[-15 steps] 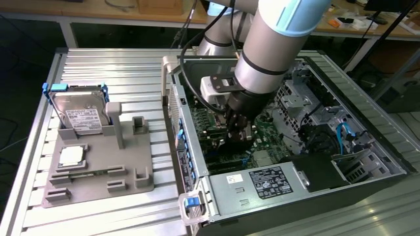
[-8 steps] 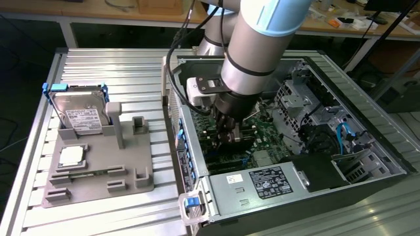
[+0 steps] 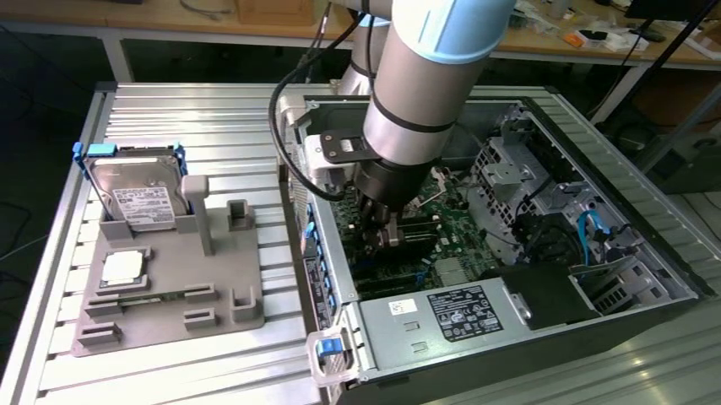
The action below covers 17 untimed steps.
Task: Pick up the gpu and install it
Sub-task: 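Press down on the gpu until it lock into place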
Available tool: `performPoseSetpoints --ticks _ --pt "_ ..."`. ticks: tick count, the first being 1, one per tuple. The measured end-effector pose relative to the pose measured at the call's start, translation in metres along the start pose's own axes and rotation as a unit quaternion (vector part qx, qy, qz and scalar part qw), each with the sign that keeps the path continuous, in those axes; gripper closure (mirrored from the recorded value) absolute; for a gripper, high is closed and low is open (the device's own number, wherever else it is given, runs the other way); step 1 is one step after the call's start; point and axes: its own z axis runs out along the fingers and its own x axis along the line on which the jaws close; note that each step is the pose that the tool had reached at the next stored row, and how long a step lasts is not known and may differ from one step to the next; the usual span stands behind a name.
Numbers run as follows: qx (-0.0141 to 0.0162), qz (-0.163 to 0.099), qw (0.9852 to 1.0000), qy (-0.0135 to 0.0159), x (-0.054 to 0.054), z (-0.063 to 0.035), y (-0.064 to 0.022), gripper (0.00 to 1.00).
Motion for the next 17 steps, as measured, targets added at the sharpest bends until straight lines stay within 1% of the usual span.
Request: performPoseSetpoints --ticks 5,9,12,14,17 --pt "0.0006 0.0 1.0 0.0 0.0001 0.0007 0.0098 0.89" --pt "0.0006 0.0 1.0 0.0001 0.0001 0.0009 0.0101 0.89" --pt "0.0001 0.0 1.0 0.001 0.0006 0.0052 0.0109 0.89" --pt "0.0003 0.0 1.0 0.0005 0.0006 0.0078 0.011 0.89" --pt "0.0006 0.0 1.0 0.0001 0.0006 0.0084 0.011 0.89"
